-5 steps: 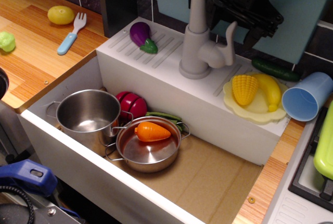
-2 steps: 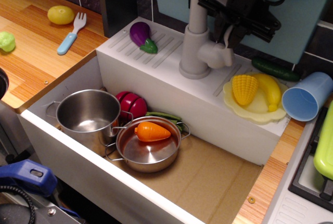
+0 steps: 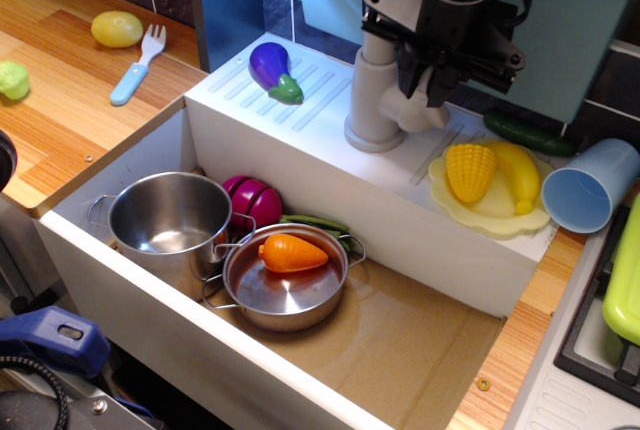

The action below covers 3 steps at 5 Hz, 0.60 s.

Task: Turn lever vertical to front

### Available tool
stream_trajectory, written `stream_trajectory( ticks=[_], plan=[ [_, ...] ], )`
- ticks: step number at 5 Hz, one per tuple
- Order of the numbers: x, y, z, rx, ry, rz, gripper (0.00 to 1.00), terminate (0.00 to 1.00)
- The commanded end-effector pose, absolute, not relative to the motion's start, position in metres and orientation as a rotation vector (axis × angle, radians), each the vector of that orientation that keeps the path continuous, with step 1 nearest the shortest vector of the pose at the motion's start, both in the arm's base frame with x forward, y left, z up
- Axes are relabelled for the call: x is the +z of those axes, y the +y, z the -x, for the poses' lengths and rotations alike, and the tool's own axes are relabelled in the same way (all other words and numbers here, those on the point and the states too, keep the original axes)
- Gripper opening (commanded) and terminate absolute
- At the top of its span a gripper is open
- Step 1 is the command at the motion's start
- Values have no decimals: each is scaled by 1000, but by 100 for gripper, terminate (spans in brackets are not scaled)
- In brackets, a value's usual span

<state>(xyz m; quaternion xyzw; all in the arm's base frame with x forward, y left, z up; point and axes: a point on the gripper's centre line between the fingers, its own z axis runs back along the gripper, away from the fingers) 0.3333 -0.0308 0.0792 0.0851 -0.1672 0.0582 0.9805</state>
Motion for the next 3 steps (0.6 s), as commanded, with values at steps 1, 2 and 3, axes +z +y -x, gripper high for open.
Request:
stream_trajectory(
  ticks=[1, 2, 3],
  plan=[
    [70, -30, -310, 192, -350, -137, 0, 0],
    [53, -29, -299, 218, -349, -108, 0, 0],
    [36, -25, -292, 243, -364, -90, 0, 0]
  ],
)
